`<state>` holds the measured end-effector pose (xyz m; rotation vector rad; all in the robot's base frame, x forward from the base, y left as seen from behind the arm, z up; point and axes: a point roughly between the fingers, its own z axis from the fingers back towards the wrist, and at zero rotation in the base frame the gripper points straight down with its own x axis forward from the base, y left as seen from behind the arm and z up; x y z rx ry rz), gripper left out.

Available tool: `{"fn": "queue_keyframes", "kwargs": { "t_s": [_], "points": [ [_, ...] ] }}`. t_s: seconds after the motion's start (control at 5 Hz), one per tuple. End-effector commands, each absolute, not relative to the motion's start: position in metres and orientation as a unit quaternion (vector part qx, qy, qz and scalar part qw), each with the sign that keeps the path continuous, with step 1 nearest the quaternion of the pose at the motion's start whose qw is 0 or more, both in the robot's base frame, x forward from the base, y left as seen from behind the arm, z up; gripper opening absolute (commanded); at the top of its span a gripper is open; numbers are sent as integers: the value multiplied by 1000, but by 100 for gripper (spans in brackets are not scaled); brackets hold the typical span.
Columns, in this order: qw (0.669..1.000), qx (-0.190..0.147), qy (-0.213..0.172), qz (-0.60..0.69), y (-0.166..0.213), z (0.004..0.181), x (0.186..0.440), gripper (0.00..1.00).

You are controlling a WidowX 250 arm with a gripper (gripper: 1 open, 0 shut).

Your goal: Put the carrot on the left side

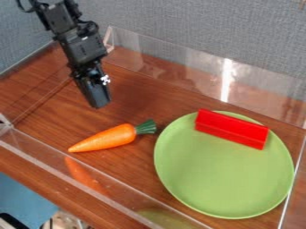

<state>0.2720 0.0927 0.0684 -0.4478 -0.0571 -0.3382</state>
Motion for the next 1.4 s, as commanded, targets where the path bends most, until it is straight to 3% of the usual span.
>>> {"fn": "queue_keyframes", "kwargs": {
  "t_s": [0.0, 0.2, 1.2],
  "points": [
    [962, -212, -48, -167, 101, 76, 278, 100],
    [961, -216, -45, -165, 102, 73, 277, 0],
    [963, -219, -30, -152, 95, 83, 267, 0]
  ]
}}
